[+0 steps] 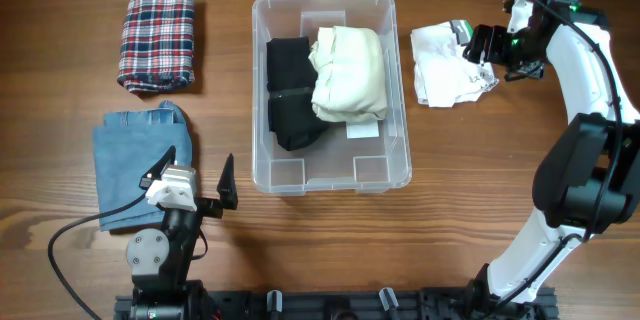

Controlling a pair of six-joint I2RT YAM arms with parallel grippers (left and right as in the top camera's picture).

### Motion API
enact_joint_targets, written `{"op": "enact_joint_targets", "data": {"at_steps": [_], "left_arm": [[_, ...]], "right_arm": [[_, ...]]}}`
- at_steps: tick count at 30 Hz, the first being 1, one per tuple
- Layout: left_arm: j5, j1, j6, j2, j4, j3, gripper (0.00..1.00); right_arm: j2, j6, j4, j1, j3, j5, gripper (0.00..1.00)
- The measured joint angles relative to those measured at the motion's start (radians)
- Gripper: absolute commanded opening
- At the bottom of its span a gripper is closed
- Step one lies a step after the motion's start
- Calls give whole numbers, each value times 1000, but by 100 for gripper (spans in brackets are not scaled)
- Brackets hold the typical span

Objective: Pack container
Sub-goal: 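Adjust and close the right gripper on the white T-shirt's edge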

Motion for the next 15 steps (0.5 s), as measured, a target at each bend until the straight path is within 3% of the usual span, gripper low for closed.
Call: {"op": "enact_joint_targets", "data": {"at_steps": [15], "left_arm": [[0, 0, 0, 0, 0, 0, 100]], "right_arm": [[0, 14, 22, -30, 0, -12, 100]]}}
